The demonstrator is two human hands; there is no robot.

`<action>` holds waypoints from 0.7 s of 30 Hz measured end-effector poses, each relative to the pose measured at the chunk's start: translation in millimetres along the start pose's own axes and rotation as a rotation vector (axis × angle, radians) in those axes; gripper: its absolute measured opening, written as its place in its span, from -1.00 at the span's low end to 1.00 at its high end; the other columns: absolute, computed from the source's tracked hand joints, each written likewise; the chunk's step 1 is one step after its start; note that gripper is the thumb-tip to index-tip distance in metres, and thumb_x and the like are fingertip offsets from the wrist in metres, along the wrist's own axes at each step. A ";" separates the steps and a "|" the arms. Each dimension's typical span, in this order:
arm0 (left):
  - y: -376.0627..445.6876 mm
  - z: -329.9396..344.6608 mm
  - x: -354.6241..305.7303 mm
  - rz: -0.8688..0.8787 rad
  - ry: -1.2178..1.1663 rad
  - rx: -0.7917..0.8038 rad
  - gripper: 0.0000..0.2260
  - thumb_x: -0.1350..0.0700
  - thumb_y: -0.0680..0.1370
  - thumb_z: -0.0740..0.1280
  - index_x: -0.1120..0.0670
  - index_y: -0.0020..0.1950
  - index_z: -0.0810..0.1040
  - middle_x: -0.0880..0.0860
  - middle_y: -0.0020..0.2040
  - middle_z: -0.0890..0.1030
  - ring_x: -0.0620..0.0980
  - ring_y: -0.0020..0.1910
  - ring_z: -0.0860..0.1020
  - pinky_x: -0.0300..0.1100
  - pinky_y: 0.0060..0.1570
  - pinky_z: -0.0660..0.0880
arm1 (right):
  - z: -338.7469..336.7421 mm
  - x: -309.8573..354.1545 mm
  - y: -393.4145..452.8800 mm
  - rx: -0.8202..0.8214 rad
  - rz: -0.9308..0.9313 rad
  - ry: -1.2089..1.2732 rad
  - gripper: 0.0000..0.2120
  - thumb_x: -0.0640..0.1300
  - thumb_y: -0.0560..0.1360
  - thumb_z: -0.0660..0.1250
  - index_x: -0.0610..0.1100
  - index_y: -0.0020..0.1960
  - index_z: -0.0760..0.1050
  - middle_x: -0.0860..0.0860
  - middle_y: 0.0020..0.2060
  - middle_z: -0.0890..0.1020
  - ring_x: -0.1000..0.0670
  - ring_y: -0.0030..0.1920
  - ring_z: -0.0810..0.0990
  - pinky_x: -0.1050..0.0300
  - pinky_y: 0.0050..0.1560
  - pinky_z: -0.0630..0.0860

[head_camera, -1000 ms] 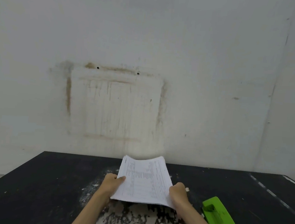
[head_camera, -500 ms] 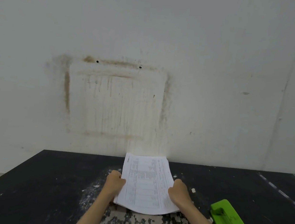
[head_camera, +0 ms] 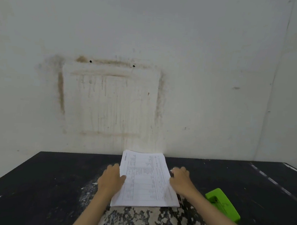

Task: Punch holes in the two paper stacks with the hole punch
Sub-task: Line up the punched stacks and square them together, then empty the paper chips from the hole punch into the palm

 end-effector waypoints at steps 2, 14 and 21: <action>-3.2 -0.4 -6.1 0.056 -0.027 0.009 -0.84 0.01 0.53 0.25 0.04 -0.13 0.32 -0.01 -0.09 0.47 -0.07 -0.19 0.43 -0.22 -0.19 0.38 | -21.0 -1.8 -7.2 -0.018 -0.050 0.001 -0.80 -0.23 0.53 0.14 -0.21 0.09 0.48 -0.11 0.19 0.41 -0.06 0.18 0.42 0.09 0.16 0.42; -77.2 19.4 -86.5 0.316 -0.120 0.157 -0.83 -0.01 0.52 0.28 0.09 -0.07 0.44 0.05 -0.04 0.56 0.02 -0.07 0.55 -0.10 -0.04 0.50 | -97.3 -82.3 -69.9 -0.072 -0.028 -0.098 -0.78 -0.10 0.51 0.26 -0.24 0.01 0.52 -0.17 0.06 0.52 -0.14 0.10 0.51 0.02 0.03 0.47; -126.3 52.7 -147.9 0.533 -0.022 0.188 -0.71 -0.07 0.56 0.21 0.12 0.11 0.43 0.09 0.12 0.48 0.06 0.08 0.45 -0.09 0.05 0.43 | -87.0 -121.4 -93.7 -0.073 0.117 -0.056 -0.58 0.02 0.52 0.25 -0.14 -0.40 0.21 -0.03 -0.44 0.31 0.02 -0.42 0.32 0.14 -0.43 0.17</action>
Point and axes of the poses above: each hand's wrist, its own y-axis towards the middle knuckle, its own z-axis out of the palm, x = y × z, the point moved 9 cm from there along y, towards the middle knuckle
